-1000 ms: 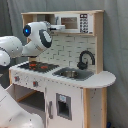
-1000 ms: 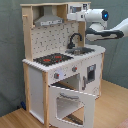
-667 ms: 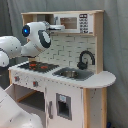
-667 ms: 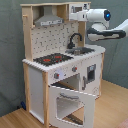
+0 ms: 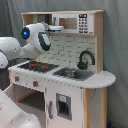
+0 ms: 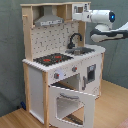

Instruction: Play with the kitchen

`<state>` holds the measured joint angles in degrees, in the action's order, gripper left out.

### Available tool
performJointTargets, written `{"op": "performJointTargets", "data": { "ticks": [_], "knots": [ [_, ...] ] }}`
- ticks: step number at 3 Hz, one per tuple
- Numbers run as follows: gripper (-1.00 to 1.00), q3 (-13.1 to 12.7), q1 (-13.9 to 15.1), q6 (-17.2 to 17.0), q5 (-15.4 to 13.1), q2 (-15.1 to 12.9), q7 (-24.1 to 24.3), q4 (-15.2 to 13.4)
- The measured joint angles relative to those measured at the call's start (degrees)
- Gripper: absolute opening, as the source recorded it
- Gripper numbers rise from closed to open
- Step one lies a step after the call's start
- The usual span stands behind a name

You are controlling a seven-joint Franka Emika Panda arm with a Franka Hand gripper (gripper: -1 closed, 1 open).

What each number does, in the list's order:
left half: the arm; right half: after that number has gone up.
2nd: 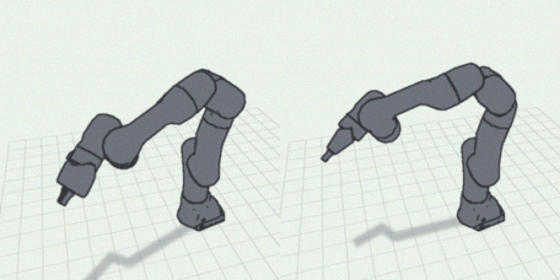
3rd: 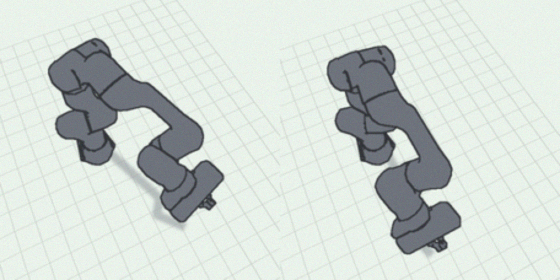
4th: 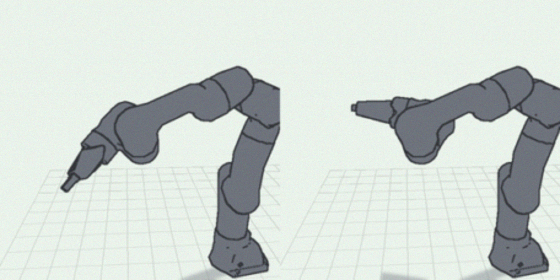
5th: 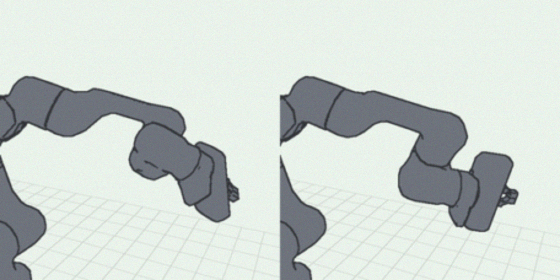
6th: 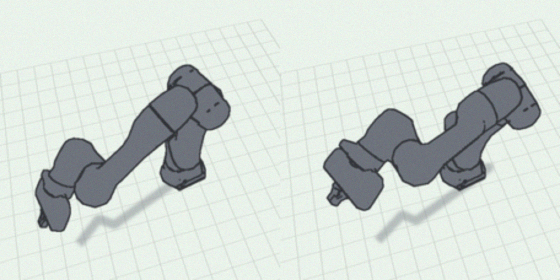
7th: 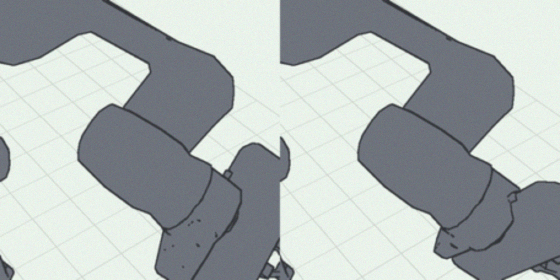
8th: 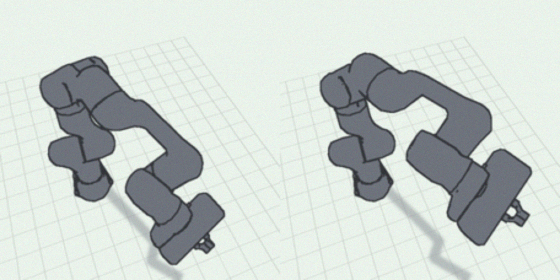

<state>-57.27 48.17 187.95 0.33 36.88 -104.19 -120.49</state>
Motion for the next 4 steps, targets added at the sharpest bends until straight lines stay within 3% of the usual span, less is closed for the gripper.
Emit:
{"op": "performJointTargets", "data": {
  "ticks": [3,4],
  "knots": [
    [-1.00,8.5,-10.9,4.8,0.0,0.1,-2.4,-6.8],
    [1.00,8.6,-11.0,5.2,0.0,0.2,-2.4,-6.7]
  ]
}}
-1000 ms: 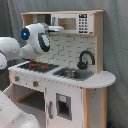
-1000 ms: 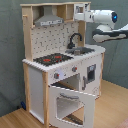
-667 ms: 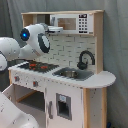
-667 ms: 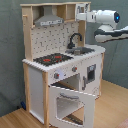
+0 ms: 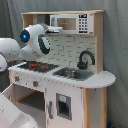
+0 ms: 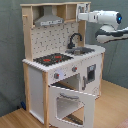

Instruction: Play with the kitchen

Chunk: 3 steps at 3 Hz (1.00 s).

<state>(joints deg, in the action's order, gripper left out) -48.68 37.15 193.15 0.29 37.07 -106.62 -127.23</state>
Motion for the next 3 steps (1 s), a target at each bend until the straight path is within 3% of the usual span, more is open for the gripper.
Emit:
{"op": "performJointTargets", "data": {
  "ticks": [1,2,3],
  "knots": [
    [1.00,0.3,-0.8,0.2,0.0,0.8,0.0,0.2],
    [1.00,1.6,-4.9,-0.4,0.1,4.7,0.2,0.0],
    [1.00,2.4,-5.2,3.7,0.1,6.4,2.2,3.2]
  ]
}}
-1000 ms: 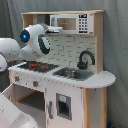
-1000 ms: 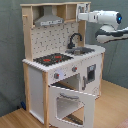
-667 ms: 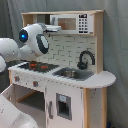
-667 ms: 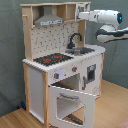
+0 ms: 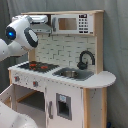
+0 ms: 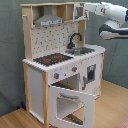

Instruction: Play with the kitchen

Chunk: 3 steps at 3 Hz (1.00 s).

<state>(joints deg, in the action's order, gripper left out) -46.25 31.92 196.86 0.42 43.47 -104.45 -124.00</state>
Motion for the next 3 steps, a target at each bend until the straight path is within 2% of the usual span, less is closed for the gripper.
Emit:
{"op": "performJointTargets", "data": {
  "ticks": [3],
  "knots": [
    [1.00,-7.4,9.3,0.0,0.4,3.3,11.6,7.7]
  ]
}}
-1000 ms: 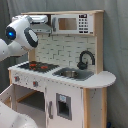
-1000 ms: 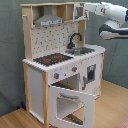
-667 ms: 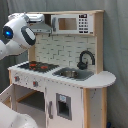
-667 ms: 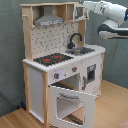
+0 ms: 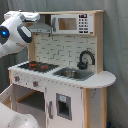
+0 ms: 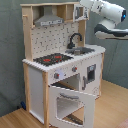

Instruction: Play with the kitchen

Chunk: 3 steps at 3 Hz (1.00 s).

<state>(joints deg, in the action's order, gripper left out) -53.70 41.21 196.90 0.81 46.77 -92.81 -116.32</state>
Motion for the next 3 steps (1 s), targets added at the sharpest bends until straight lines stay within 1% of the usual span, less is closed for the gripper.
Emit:
{"op": "performJointTargets", "data": {
  "ticks": [1,2,3],
  "knots": [
    [1.00,-2.1,3.7,0.0,0.4,1.8,4.3,2.3],
    [1.00,-3.7,7.4,0.0,1.0,4.3,9.2,4.3],
    [1.00,-4.6,11.1,-0.2,2.1,7.4,14.6,5.3]
  ]
}}
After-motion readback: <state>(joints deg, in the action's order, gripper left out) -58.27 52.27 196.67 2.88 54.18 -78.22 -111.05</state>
